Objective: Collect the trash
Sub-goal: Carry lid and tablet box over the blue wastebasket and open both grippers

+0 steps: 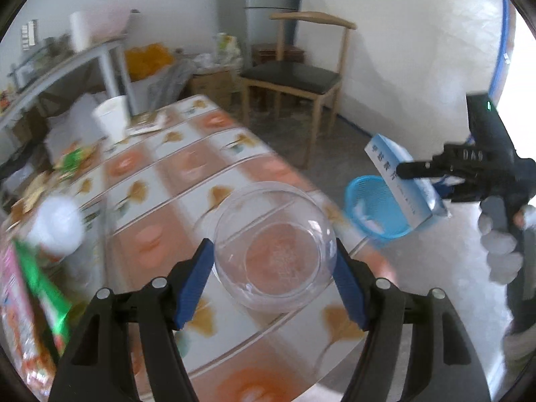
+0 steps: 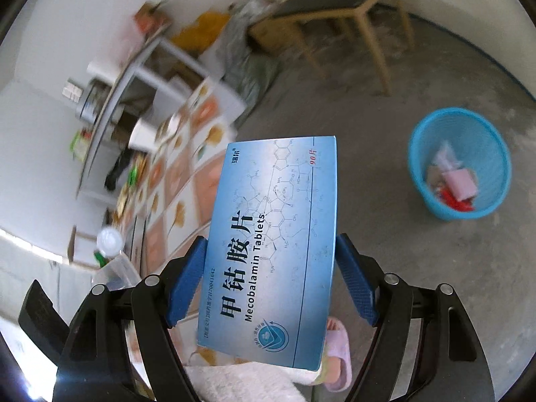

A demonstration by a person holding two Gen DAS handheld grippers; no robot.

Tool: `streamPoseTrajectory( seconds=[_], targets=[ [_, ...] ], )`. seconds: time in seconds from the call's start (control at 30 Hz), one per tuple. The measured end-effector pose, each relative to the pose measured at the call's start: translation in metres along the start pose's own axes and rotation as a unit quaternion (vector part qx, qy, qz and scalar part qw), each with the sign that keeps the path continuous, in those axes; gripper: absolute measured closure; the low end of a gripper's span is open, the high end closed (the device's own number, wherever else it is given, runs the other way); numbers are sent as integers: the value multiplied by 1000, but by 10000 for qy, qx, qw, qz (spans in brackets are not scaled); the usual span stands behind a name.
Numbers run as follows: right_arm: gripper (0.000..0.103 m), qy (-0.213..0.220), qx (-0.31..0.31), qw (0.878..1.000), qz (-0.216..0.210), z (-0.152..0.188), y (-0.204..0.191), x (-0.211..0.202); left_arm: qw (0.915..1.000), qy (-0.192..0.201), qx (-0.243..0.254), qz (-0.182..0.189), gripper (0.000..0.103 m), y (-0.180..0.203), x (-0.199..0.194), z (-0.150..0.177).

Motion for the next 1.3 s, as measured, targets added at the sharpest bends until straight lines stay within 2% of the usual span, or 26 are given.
streamPoseTrajectory(
  seconds=[0.13,0.23,0.4,0.47,0.6,0.63,0.67,0.7,0.8,0.9,1.07,1.17,1.3],
  targets=[
    [31,252,512,9983,120,-7,51,-21,9970,-327,54,701,35,44,29,-29],
    [31,349,1035,9939,174,-12,98,-27,9899,-723,65,1217,35,84,63,-49],
    [31,404,1774,9828,318,-24,168,-19,9670,-1595,-193,1980,35,148,134,-69],
    [31,427,2002,9781,380,-31,195,-13,9594,-1850,-283,2111,35,169,164,-75],
    [29,471,2328,9702,483,-50,231,5,9493,-2075,-470,2313,34,204,218,-90],
    [28,497,2471,9665,491,-57,244,12,9473,-2089,-534,2367,33,214,231,-94],
    [26,521,2543,9644,501,-60,252,16,9454,-2109,-579,2418,26,222,242,-97],
    [21,537,2600,9629,490,-65,261,22,9439,-2123,-652,2443,19,231,256,-98],
    [19,561,2856,9544,668,-66,293,40,9441,-2177,-764,2353,18,246,285,-95],
    [19,556,2960,9491,916,-55,315,47,9456,-2185,-654,2320,17,256,295,-89],
    [19,698,2994,9465,983,-44,322,38,9457,-2062,-551,2452,17,254,283,-87],
    [19,841,2948,9463,1024,-43,322,28,9495,-1787,-440,2541,17,250,264,-94],
    [19,1077,2764,9505,924,-40,312,10,9545,-1215,-281,2710,17,244,214,-108]
  ],
)
Point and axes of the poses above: each gripper's, at about its wrist camera, not at the fingertips, and x roughly the way its jaws point, y to its right, z to its underside, the point moved 9 cm from there along x, roughly the way its jaws point, and after that the axes turned 5 degrees about -x, right-handed, at the moved point
